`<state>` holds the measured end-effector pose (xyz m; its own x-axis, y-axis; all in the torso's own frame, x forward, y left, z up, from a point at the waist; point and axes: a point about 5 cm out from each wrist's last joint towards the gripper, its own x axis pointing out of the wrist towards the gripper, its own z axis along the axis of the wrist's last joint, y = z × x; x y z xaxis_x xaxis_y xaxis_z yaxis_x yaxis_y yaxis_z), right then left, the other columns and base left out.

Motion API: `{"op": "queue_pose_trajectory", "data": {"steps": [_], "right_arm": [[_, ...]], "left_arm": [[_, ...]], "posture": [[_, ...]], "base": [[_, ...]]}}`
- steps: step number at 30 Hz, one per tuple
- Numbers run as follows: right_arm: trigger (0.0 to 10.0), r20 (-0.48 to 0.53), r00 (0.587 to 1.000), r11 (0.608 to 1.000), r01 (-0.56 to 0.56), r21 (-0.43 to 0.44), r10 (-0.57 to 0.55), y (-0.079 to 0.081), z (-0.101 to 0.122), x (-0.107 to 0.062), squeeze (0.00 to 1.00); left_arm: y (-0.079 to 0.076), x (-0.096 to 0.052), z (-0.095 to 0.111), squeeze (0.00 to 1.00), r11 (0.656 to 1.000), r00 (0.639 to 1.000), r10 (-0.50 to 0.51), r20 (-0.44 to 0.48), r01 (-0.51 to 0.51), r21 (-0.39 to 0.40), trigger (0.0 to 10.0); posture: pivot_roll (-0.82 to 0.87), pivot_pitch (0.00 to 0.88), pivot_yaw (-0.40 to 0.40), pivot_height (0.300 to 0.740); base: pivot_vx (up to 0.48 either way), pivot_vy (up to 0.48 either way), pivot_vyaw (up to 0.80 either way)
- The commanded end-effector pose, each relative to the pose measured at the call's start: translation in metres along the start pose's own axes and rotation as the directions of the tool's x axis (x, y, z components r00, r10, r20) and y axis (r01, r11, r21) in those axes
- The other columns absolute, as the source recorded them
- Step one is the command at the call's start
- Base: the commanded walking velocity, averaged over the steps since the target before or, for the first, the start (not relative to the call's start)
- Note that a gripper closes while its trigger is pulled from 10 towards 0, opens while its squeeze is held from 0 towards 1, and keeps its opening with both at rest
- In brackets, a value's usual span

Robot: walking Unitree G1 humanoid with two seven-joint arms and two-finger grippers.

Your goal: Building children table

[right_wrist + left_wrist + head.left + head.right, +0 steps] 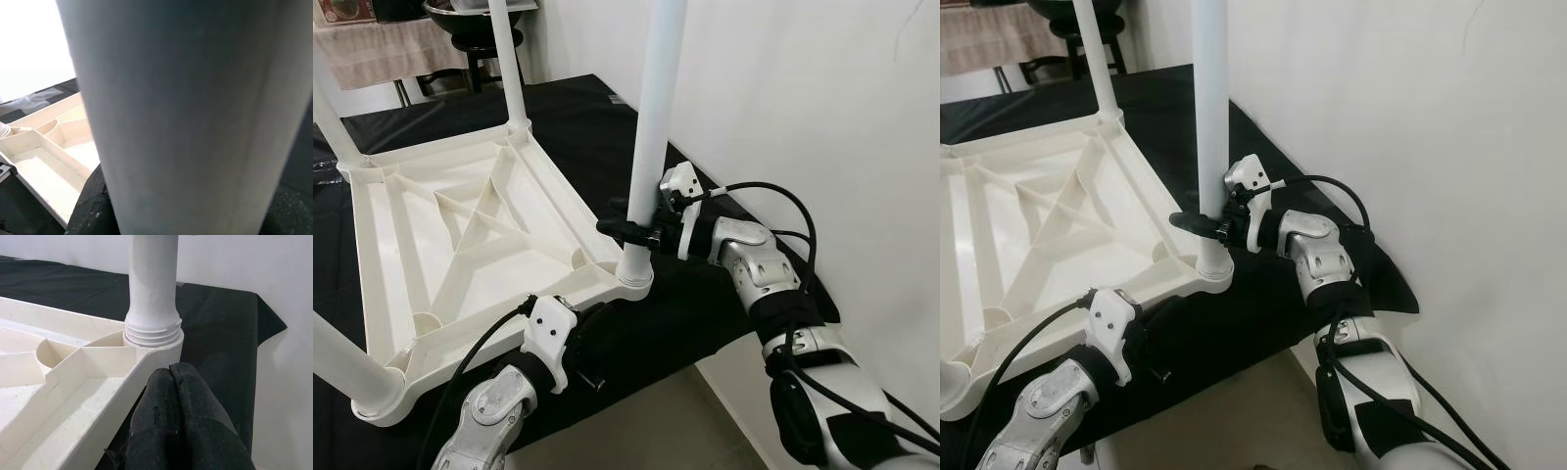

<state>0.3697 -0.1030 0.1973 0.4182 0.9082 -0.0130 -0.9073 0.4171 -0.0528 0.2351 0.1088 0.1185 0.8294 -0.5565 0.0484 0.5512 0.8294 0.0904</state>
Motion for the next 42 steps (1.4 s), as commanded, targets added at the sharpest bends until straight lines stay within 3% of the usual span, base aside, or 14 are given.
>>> {"op": "queue_pose_trajectory", "data": {"steps": [1, 7, 9, 11, 19, 20, 21, 22, 24, 28, 29, 40, 41, 42], "right_arm": [[0.0, -0.008, 1.0, 1.0, 0.01, 0.019, -0.01, 0.003, -0.009, -0.001, 0.0], [0.0, -0.086, 0.951, 0.954, 0.299, 0.012, -0.297, 0.017, -0.041, -0.022, 0.0], [0.0, -0.2, 0.71, 0.704, 0.701, 0.115, -0.675, 0.046, -0.071, -0.034, 0.0], [0.0, -0.241, 0.645, 0.626, 0.763, 0.159, -0.725, 0.067, -0.079, -0.034, 0.0], [0.0, -0.169, 0.713, 0.698, 0.701, 0.146, -0.681, 0.052, -0.066, -0.006, 0.0], [10.0, -0.165, 0.728, 0.721, 0.684, 0.113, -0.665, 0.047, -0.064, -0.002, 0.0], [10.0, -0.167, 0.731, 0.729, 0.679, 0.085, -0.662, 0.045, -0.062, -0.002, 0.0], [10.0, -0.136, 0.79, 0.787, 0.611, 0.091, -0.598, 0.036, -0.056, 0.001, 1.0], [10.0, -0.136, 0.79, 0.787, 0.611, 0.091, -0.598, 0.036, -0.056, 0.001, 1.0], [10.0, -0.019, 0.948, 0.943, 0.318, 0.102, -0.318, 0.021, -0.026, 0.006, 1.0], [10.0, -0.022, 0.978, 0.975, 0.209, 0.07, -0.208, 0.02, -0.02, 0.008, 0.09], [10.0, -0.036, 0.997, 0.998, -0.065, 0.016, 0.066, 0.005, 0.01, 0.021, 0.0], [0.0, -0.024, 0.997, 0.997, -0.069, 0.029, 0.07, 0.004, 0.012, 0.022, 0.0], [0.0, -0.009, 0.998, 0.997, -0.068, 0.04, 0.068, 0.002, 0.012, 0.021, 0.0]], "left_arm": [[-0.004, -0.001, 0.0, 0.0, 1.0, 1.0, -0.003, 0.005, 0.003, -0.001, 10.0], [-0.004, -0.004, 0.002, 0.0, 1.0, 1.0, -0.006, 0.009, 0.006, -0.007, 10.0], [-0.002, -0.007, 0.003, 0.0, 1.0, 1.0, -0.008, 0.009, 0.008, -0.01, 10.0], [-0.001, -0.007, 0.003, 0.0, 1.0, 1.0, -0.01, 0.009, 0.01, -0.013, 10.0], [-0.001, -0.006, 0.002, 0.0, 1.0, 1.0, -0.017, 0.001, 0.017, -0.007, 10.0], [-0.001, -0.006, 0.001, 0.0, 1.0, 1.0, -0.01, 0.0, 0.01, -0.002, 10.0], [-0.001, -0.006, 0.001, 0.0, 1.0, 1.0, -0.005, 0.0, 0.005, 0.0, 10.0], [-0.001, -0.005, 0.001, 0.0, 1.0, 1.0, -0.003, 0.0, 0.003, 0.002, 10.0], [-0.001, -0.005, 0.001, 0.0, 1.0, 1.0, -0.003, 0.0, 0.003, 0.002, 10.0], [-0.001, -0.003, 0.0, 0.0, 1.0, 1.0, -0.012, -0.001, 0.012, -0.001, 10.0], [-0.001, -0.001, 0.0, 0.0, 1.0, 1.0, -0.015, -0.001, 0.015, -0.002, 10.0], [-0.003, 0.003, -0.003, 0.0, 1.0, 1.0, -0.011, -0.001, 0.011, 0.0, 10.0], [-0.003, 0.003, -0.003, 0.0, 1.0, 1.0, -0.01, -0.001, 0.01, 0.0, 10.0], [-0.003, 0.002, -0.003, 0.0, 1.0, 1.0, -0.009, -0.001, 0.009, 0.001, 10.0]], "posture": [[0.04, 0.065, -0.078, 0.74], [0.01, 0.09, -0.072, 0.74], [-0.01, 0.113, -0.052, 0.74], [-0.01, 0.113, -0.048, 0.74], [0.01, 0.095, -0.053, 0.74], [0.02, 0.092, -0.054, 0.74], [0.02, 0.092, -0.054, 0.74], [0.03, 0.087, -0.056, 0.74], [0.03, 0.087, -0.056, 0.74], [0.02, 0.071, -0.06, 0.74], [0.02, 0.065, -0.061, 0.74], [0.04, 0.043, -0.074, 0.74], [0.05, 0.042, -0.078, 0.74], [0.05, 0.043, -0.08, 0.74]], "base": [[0.0, 0.0, 0.0], [0.0, 0.0, 0.0], [0.0, 0.0, 0.0], [0.0, 0.0, 0.0], [0.0, 0.0, 0.0], [0.0, 0.0, 0.0], [0.0, 0.0, 0.0], [0.0, 0.0, 0.0], [0.0, 0.0, 0.0], [0.0, 0.0, 0.0], [0.0, 0.0, 0.0], [0.0, 0.0, 0.0], [0.0, 0.0, 0.0], [0.0, 0.0, 0.0]]}}
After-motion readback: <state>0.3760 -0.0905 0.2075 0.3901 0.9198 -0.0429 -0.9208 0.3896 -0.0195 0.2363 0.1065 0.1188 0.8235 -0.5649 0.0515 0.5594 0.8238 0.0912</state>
